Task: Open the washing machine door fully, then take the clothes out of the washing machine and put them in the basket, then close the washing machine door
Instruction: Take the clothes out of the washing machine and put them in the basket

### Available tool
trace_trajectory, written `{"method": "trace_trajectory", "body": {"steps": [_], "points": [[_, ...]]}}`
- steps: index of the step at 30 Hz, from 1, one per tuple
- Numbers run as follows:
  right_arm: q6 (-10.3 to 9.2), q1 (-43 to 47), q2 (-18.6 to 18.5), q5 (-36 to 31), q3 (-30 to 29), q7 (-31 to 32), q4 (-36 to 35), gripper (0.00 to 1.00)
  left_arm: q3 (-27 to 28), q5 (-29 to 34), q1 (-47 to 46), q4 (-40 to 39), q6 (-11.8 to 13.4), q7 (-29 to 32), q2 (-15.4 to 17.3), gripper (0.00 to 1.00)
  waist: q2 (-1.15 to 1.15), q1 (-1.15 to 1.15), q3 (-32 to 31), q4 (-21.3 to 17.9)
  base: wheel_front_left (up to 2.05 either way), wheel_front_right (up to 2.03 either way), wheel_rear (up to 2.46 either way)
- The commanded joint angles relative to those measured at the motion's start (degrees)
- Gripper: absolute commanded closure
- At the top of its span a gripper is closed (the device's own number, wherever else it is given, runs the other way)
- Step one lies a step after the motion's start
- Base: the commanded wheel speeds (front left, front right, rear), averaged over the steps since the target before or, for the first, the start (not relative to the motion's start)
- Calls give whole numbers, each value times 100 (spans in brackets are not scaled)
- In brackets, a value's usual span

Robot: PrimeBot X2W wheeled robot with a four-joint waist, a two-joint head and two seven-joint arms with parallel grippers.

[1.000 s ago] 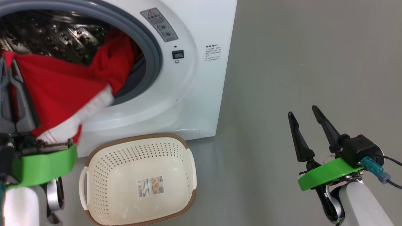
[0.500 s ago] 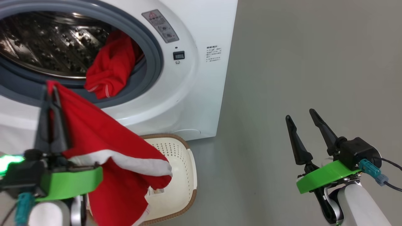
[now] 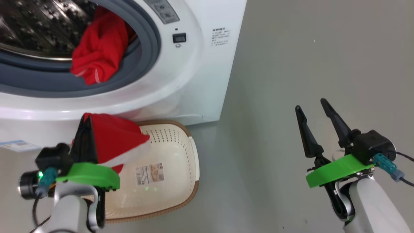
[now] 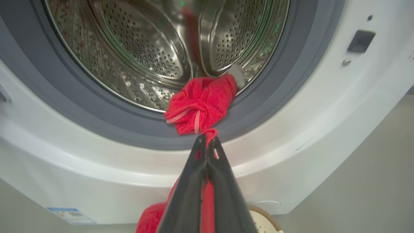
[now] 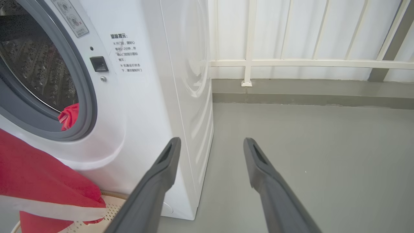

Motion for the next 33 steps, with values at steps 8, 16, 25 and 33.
{"method": "trace_trajectory", "body": {"steps": [8,16,25,33], "points": [[39,-309,20,89,183,-37,-218,0,96,-517,-989,1775,-495,81,3,100,0,0,656,-168,0,0,0],[39,-487,53,111,201,-37,-250,0,19,-830,-1715,3478,-853,19,-19,100,0,0,1033,-290,0,0,0],[39,-620,76,101,224,-37,-273,0,-252,-849,-2204,4664,-976,242,-38,100,0,0,1283,-347,0,0,0],[39,-731,96,121,274,-37,-234,0,-371,-857,-2361,5077,-916,450,-40,97,0,0,1335,-410,0,0,0]]}}
